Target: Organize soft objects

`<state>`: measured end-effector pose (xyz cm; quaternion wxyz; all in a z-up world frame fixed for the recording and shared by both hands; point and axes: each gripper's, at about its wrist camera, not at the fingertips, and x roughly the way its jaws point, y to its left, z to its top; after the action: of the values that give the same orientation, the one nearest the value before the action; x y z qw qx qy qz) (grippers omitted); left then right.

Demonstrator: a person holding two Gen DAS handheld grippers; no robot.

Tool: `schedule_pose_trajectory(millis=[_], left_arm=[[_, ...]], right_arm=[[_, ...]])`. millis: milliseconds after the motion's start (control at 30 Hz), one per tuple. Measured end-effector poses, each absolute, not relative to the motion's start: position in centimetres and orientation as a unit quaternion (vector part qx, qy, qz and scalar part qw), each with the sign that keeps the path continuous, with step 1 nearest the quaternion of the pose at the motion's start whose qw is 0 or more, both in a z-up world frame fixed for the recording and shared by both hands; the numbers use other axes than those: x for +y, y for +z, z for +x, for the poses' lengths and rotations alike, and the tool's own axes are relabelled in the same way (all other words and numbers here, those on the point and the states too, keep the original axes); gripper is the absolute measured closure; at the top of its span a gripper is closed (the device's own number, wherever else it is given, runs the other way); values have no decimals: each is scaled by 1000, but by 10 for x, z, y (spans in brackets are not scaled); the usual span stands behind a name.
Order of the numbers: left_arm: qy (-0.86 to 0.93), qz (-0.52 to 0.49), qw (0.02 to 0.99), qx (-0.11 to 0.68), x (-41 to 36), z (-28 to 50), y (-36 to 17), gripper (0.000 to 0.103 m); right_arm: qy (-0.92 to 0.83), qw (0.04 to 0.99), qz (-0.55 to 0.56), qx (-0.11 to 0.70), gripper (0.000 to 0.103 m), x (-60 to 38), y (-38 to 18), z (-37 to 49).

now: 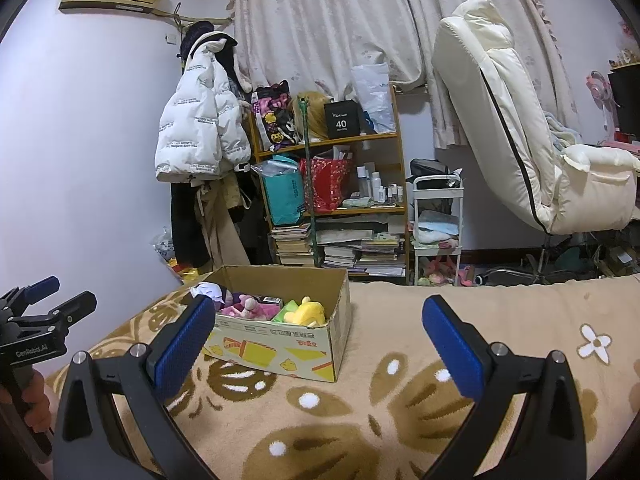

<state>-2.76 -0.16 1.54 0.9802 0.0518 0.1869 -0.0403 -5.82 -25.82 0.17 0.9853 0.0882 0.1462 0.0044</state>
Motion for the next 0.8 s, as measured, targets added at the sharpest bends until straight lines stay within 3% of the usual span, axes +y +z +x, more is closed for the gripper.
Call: schedule_pose_trajectory(millis=[800], left_arm=[[-40,50,980,188,1,-27,14,1]], right_arm=[[4,985,89,147,0,-259,2,-58]])
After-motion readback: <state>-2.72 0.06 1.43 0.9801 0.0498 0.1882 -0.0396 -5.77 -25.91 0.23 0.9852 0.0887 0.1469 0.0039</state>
